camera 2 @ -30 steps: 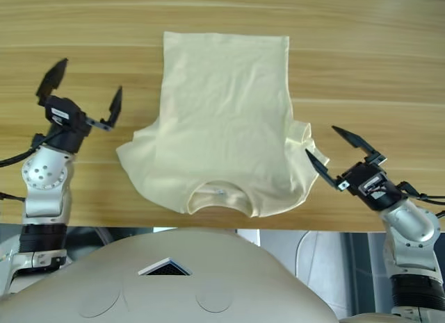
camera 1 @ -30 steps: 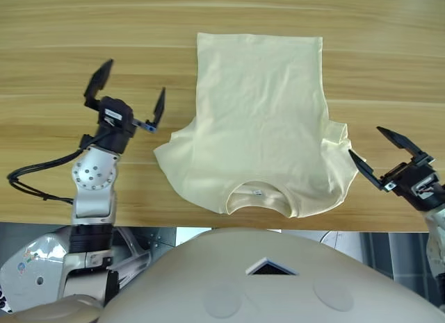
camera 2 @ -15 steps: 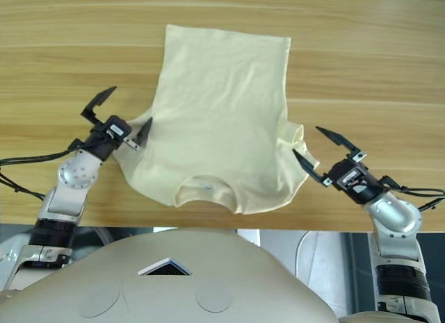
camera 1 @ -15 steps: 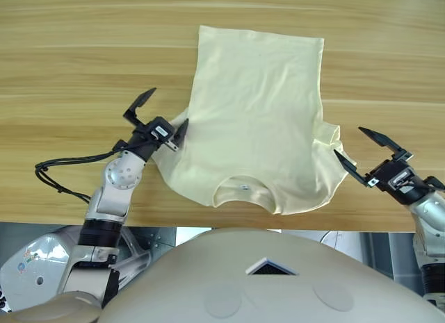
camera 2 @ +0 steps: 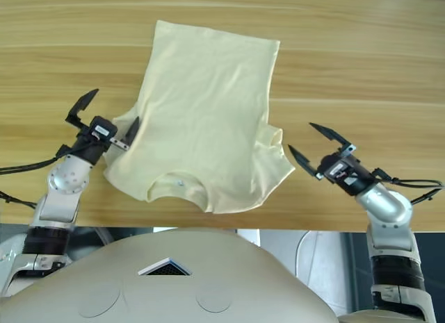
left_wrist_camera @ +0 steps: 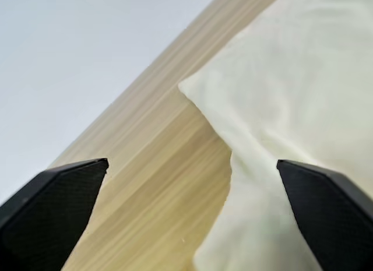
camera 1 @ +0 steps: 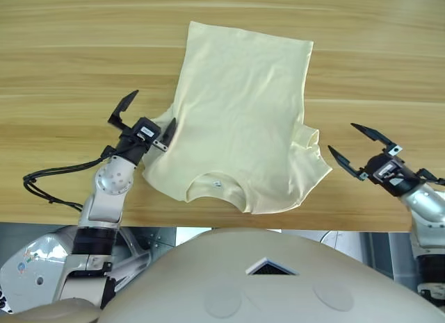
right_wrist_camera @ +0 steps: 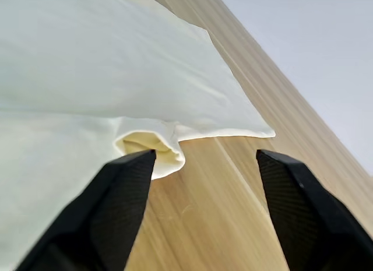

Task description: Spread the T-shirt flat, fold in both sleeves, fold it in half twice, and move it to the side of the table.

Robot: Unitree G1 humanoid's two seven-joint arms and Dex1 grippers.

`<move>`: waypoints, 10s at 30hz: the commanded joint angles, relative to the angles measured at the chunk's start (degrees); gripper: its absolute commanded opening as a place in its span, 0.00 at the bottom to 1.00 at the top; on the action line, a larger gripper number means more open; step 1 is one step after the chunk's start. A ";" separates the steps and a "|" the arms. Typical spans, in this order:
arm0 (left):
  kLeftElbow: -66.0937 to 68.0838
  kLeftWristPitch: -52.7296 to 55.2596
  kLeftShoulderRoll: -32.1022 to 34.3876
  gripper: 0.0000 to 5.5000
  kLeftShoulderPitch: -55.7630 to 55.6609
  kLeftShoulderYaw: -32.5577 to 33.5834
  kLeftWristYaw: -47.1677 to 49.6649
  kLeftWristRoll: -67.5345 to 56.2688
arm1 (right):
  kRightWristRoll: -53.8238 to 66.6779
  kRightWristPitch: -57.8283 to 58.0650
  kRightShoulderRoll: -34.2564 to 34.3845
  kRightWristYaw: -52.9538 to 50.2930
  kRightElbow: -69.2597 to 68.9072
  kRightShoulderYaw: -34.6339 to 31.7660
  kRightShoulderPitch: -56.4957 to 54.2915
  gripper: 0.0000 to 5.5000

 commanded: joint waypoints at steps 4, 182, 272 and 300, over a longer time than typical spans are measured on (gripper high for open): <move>-8.66 0.95 -2.15 0.98 1.36 4.10 2.71 -1.65 | -10.64 3.57 6.58 -4.95 -3.16 8.23 -9.20 0.58; -5.33 -14.65 23.47 0.00 10.64 -6.56 -11.18 24.35 | 21.52 18.82 13.40 -4.08 -14.33 -11.12 -8.95 0.58; -5.76 0.42 5.13 0.58 0.89 3.21 6.62 18.26 | 18.36 19.72 15.38 -3.17 -11.53 -8.54 -10.17 0.58; -1.86 -6.99 7.52 0.58 -5.95 -13.94 -3.75 20.82 | 18.69 18.75 15.15 -3.20 -9.88 -9.63 -10.94 0.58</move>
